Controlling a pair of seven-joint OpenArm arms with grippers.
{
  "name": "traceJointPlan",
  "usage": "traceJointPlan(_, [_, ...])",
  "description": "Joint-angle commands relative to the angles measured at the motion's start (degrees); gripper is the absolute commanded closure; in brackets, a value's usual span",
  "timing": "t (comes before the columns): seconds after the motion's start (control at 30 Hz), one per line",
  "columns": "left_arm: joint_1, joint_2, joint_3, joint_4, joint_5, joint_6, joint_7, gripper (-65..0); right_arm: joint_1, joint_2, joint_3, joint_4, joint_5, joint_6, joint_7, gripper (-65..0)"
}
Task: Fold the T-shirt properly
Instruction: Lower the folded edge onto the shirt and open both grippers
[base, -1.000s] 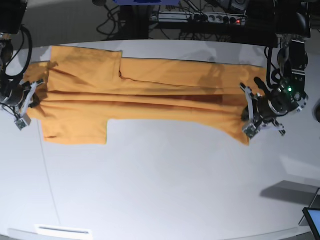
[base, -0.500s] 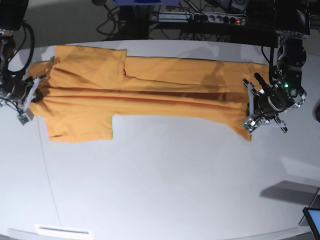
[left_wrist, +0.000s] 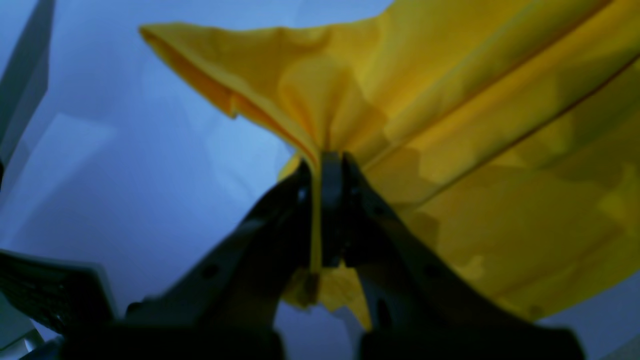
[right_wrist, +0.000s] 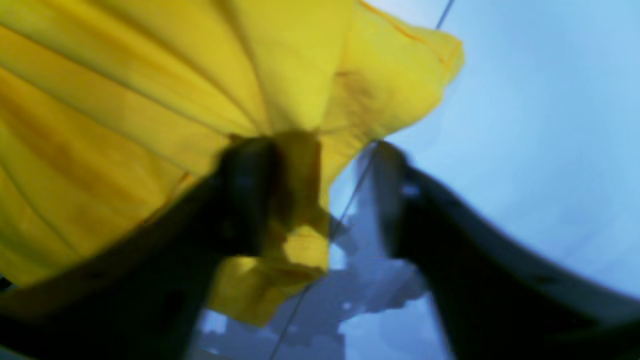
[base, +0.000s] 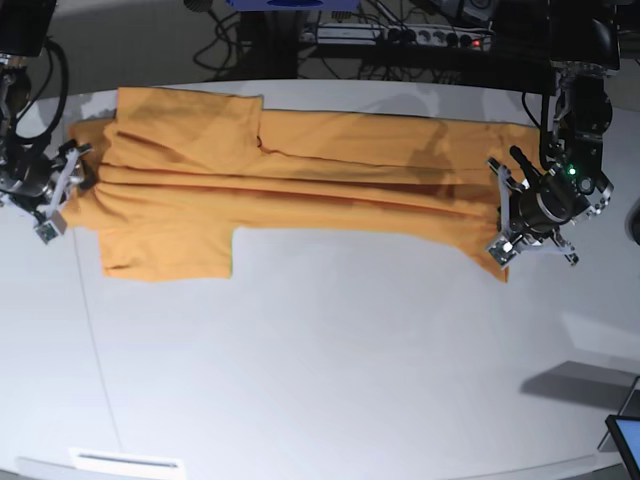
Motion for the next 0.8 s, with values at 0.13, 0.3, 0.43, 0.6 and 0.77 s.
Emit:
traceJointPlan(0.13, [-0.85,-1.14,-0.5,3.77,0.82,0.43,-0.15,0.0,1.44,3.01,0.77,0.92,-0.03,-0.23,1.03,-58.8])
traceJointPlan(0.3, [-0.76,-1.14,-0.5,4.21,0.91,0.43,-0.15,0.0,2.5,3.36,5.79,0.84,0.05,-0.23,0.59,-55.9])
traceJointPlan(0.43, [0.38,-1.58,-0.5,4.21,1.7,0.43,-0.24,0.0,3.2,3.19,7.63,0.84,0.05,-0.23,0.41,-55.7])
traceJointPlan(0.6, [1.52,-1.23,-0.41,4.39,8.47,0.34,-0.33,0.0,3.02,2.83,7.63,0.84,0.23,-0.23,0.41,-55.9])
traceJointPlan(0.77, [1.87,-1.49,2.58,5.0,11.55,0.34,-0.33,0.0,3.02,1.34,7.54,0.75,0.14,-0.23,0.41,-56.0])
